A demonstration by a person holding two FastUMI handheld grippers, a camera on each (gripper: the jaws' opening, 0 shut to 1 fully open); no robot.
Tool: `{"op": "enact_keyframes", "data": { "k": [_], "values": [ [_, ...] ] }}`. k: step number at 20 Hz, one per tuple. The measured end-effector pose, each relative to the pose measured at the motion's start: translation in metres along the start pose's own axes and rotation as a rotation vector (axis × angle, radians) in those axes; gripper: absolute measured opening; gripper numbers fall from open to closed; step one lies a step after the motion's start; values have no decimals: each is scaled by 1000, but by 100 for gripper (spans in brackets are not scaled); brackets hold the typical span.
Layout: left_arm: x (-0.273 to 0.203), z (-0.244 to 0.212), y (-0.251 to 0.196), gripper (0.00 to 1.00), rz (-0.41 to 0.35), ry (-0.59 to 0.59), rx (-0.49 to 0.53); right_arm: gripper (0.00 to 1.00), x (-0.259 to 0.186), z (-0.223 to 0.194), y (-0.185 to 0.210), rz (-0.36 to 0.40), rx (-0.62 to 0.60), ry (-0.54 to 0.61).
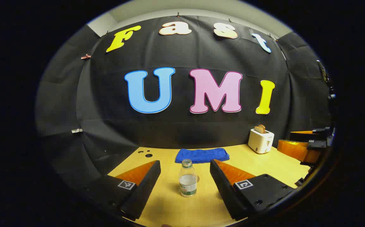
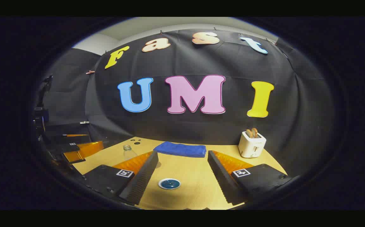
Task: Open the teacup lid with one hand, grasp the water bottle and pour water into the teacup with the other hand; after pouring, place the water bottle on the coaster and then close the teacup lid.
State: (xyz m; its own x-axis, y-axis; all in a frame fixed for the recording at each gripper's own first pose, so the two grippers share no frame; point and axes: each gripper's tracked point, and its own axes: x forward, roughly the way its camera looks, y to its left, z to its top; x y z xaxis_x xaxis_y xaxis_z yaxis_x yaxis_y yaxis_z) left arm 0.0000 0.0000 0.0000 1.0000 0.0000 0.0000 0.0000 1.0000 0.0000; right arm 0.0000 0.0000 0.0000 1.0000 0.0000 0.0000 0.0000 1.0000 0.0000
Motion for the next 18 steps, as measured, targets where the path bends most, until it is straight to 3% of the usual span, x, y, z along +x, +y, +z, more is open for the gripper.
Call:
{"op": "enact_keyframes", "data": {
  "k": [10, 18],
  "values": [
    [4, -28, -10, 97, -23, 80, -40, 98, 15, -22, 21, 52, -23, 42],
    [13, -34, 7, 97, 26, 75, -13, 98, 31, -41, 35, 92, -25, 75]
  ]
}}
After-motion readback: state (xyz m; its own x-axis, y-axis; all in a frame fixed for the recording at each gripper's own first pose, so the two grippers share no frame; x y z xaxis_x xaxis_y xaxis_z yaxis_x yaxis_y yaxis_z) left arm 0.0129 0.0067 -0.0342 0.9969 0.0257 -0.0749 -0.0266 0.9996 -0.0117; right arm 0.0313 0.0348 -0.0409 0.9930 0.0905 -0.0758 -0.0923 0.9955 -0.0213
